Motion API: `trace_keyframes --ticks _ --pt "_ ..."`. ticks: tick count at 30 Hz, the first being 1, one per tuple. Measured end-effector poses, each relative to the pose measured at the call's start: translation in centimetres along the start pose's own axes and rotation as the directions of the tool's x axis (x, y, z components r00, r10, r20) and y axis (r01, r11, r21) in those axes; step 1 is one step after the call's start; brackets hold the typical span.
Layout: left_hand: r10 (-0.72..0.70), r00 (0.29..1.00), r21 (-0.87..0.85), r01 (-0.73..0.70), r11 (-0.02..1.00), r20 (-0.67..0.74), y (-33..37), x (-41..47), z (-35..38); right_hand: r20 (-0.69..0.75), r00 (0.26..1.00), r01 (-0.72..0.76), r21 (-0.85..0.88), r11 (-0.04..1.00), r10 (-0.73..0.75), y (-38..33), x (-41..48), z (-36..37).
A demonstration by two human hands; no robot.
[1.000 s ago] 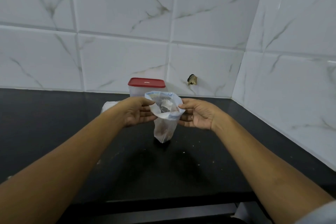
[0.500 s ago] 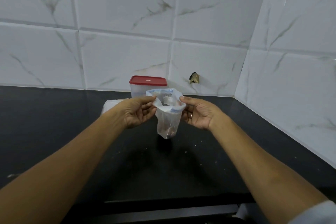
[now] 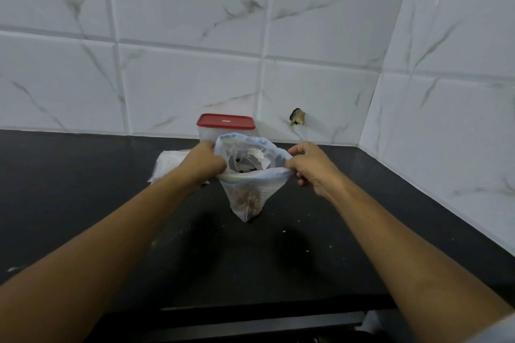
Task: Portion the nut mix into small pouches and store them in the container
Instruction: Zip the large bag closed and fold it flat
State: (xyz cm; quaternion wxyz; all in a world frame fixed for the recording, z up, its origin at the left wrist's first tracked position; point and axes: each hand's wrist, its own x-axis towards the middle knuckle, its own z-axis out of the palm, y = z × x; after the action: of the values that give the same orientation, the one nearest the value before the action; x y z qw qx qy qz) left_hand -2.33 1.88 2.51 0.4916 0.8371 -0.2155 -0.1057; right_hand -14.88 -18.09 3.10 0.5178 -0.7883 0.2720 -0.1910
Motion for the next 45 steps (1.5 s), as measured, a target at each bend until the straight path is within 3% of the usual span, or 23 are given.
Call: trace_keyframes --ticks 3,8,15,21,25,28,31,35,39,42,43,45 --pt "-0.059 0.997 -0.284 0.073 0.956 0.058 -0.1 0.4 -0.7 0.188 0.979 -0.085 0.047 0.995 0.075 -0.2 0.2 -0.8" --pt "-0.173 0.977 -0.516 0.211 0.830 0.120 0.5 1.9 -1.0 0.173 0.961 -0.255 0.255 0.933 0.215 -0.7 2.6 -0.1" --pt "-0.263 0.930 -0.593 0.367 0.716 0.259 0.1 4.3 -0.5 0.190 0.936 -0.349 0.390 0.852 0.297 -1.4 5.8 1.8" --pt "-0.163 0.921 -0.623 0.362 0.693 0.354 -0.4 5.6 -0.7 0.438 0.862 -0.460 0.465 0.757 0.255 -1.4 7.3 1.4" --pt "-0.099 0.907 -0.624 0.357 0.695 0.409 -0.5 6.1 -1.3 0.498 0.852 -0.437 0.507 0.743 0.161 -0.9 8.0 0.9" --pt "-0.087 0.902 -0.595 0.350 0.723 0.424 -0.5 6.4 -1.4 0.545 0.829 -0.441 0.500 0.745 0.124 -0.9 8.3 0.5" --pt "-0.101 0.948 -0.503 0.248 0.828 0.302 0.0 6.4 -1.2 0.534 0.840 -0.363 0.428 0.828 0.092 -1.4 8.1 0.3" --pt "-0.006 0.999 -0.316 0.018 0.949 0.041 0.6 6.0 -1.2 0.248 0.967 0.032 0.095 0.995 -0.055 -2.0 7.6 0.5" --pt "0.128 0.973 -0.064 -0.142 0.988 -0.191 0.5 6.1 -0.9 0.026 0.951 0.303 -0.268 0.914 -0.308 -1.9 7.4 1.2" --pt "0.199 0.926 0.108 -0.173 0.979 -0.320 0.2 6.3 -0.2 -0.071 0.921 0.315 -0.444 0.839 -0.384 -2.0 7.4 2.0" --pt "0.181 0.931 0.129 -0.147 0.981 -0.316 0.2 6.1 -0.2 -0.067 0.937 0.279 -0.443 0.852 -0.341 -2.1 7.2 2.0" --pt "0.075 0.975 0.127 -0.048 0.991 -0.211 0.3 5.7 -0.5 -0.005 0.993 0.109 -0.295 0.949 -0.116 -2.2 6.5 1.6"
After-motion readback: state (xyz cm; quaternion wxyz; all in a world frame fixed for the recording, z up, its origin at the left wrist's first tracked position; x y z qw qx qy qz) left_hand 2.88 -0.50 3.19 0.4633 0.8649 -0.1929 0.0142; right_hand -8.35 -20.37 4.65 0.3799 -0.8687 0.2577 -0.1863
